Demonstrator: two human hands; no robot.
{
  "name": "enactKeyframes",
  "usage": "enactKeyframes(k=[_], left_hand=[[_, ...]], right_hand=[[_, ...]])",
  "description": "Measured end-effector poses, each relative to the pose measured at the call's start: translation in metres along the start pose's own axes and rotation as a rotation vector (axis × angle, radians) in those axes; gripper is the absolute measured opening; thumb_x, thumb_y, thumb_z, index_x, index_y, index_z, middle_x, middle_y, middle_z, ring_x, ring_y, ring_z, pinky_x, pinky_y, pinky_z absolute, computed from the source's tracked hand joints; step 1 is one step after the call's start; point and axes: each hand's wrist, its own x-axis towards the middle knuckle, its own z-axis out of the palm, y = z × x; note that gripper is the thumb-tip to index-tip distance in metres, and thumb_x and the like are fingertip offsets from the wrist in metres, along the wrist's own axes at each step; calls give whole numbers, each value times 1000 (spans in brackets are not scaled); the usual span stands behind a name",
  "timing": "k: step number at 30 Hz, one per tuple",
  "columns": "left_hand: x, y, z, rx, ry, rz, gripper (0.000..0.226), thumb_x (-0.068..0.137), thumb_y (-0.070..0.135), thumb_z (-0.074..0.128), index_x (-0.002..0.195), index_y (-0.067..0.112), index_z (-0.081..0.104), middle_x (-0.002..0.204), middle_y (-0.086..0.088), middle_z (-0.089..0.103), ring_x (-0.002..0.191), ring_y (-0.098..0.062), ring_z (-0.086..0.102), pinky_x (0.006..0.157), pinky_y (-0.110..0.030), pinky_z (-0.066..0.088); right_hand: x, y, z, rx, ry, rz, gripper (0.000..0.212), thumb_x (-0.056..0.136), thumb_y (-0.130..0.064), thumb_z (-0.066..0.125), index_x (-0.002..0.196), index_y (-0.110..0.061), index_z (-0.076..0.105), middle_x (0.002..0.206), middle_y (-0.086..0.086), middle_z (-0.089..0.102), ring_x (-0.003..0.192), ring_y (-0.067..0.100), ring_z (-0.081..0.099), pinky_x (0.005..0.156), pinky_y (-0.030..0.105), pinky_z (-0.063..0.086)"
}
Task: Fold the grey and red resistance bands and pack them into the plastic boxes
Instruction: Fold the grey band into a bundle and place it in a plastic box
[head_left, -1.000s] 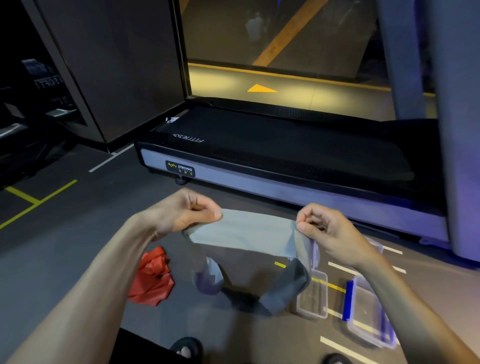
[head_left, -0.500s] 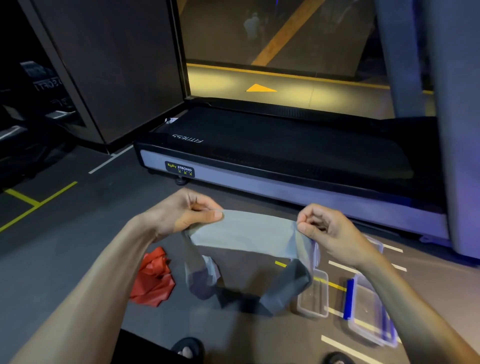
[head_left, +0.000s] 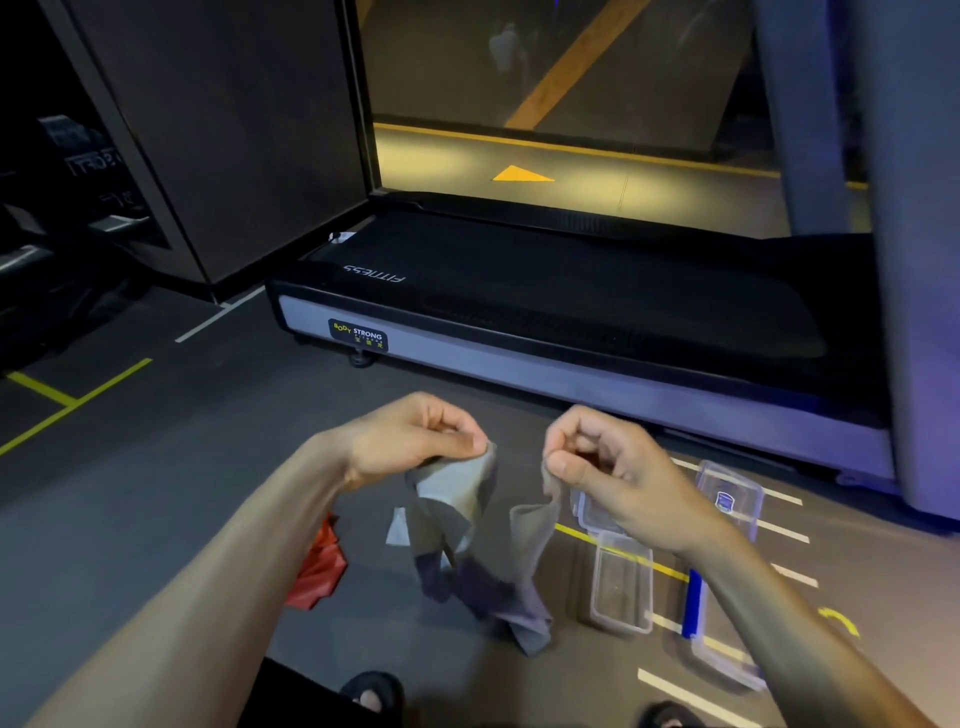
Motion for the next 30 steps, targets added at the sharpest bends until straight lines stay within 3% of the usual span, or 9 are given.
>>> enactKeyframes(k=[4,9,15,18,20,22,24,27,30], left_hand=[[5,5,13,49,-81,58,13,98,5,63,91,9,73,75,7,67,68,-2,53,63,-13,40],[2,11,14,-4,-69,118,22,99,-1,58,87,13,71,72,10,67,65,2,55,62,-11,41],[-1,11,10,19,-62,177,11,99,4,60,97,2,71,76,13,70,72,5,59,71,-9,44],[-2,10,10,46,-71,178,12,99,5,62,100,-3,71,83,5,71,80,-3,61,77,-14,47],[-3,9,12,50,-98,186,16,97,12,65,99,-3,71,89,-9,67,85,-16,57,80,-23,46],[-5,10,14,50,-119,175,12,96,14,64,90,7,72,82,-14,57,74,-19,49,69,-25,41],[-6,10,15,65,-100,170,14,99,11,64,88,12,72,77,-13,60,68,-13,50,61,-20,39],[-6,7,13,103,-87,188,13,101,13,62,98,4,70,86,-8,71,77,-13,58,66,-19,46],[-10,10,14,58,-148,254,8,99,3,62,107,3,63,95,-9,68,87,-16,58,77,-23,48]], right_hand=[[7,-7,24,-97,40,-64,7,100,-14,65,93,-14,62,88,-2,63,82,9,60,74,25,45],[11,1,41,-241,176,-104,7,100,-12,63,95,-16,61,108,-4,52,104,19,57,88,26,44],[13,6,42,-61,146,-47,6,102,-16,58,96,-18,60,132,-7,55,127,18,55,103,29,44],[12,9,45,60,99,-3,6,102,-21,56,97,-21,59,132,-9,61,123,17,59,102,33,46],[13,9,47,81,89,29,6,102,-23,55,97,-21,58,123,-10,64,109,18,63,92,31,47],[13,8,46,78,88,66,7,104,-25,54,97,-22,57,103,-1,66,82,26,61,75,32,46],[13,7,42,10,75,63,8,106,-24,54,98,-22,55,80,-5,57,66,11,52,65,25,41],[15,5,37,-83,34,39,9,106,-21,54,98,-23,54,78,-14,54,71,4,51,69,22,41],[20,-3,29,-120,57,2,8,104,-24,56,97,-28,55,81,-14,58,75,4,53,69,28,42]])
